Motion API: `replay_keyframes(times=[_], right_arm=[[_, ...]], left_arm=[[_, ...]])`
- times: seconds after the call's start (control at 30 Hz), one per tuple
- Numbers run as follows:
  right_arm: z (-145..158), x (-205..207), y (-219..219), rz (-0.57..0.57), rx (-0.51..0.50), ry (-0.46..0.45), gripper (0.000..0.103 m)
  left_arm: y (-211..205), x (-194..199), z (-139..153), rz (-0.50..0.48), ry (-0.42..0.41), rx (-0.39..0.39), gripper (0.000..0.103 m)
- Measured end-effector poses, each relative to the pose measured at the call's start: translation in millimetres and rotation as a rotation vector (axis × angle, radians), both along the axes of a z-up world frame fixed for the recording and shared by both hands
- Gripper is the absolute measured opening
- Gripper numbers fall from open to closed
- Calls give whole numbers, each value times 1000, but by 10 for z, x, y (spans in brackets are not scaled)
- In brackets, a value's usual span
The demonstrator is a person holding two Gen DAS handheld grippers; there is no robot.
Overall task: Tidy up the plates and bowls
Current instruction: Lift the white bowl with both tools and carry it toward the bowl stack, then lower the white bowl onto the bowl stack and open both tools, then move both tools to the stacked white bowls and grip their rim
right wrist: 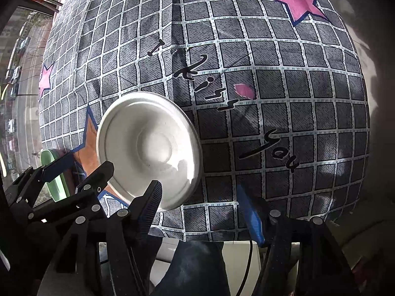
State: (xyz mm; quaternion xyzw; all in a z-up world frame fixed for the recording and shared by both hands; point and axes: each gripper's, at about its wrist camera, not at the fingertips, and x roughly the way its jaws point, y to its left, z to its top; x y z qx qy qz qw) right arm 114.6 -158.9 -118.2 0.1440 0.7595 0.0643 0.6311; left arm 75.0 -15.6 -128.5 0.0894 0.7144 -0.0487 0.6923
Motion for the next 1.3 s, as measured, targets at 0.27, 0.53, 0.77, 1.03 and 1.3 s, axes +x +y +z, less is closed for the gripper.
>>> replay_keyframes(times=[0.27,0.53,0.77,1.03,1.3], right_arm=[[-55,-117,-206,-31,36,65,88],[-46,-194,-201,-28,76,100,88],[43,-86,-302,-41,71,71,103],[53,-12,-306,-29,71,71,103],[51,3,-308,-31,75,72,103]], left_arm=[[132,-151,64,-3,37,16,81],[79,-147,272,1,-14,36,81],[114,-121,340,13,-32,46,81],[123,-115,374,30,-44,55,81],[155,-126,372,44,-46,60,81]])
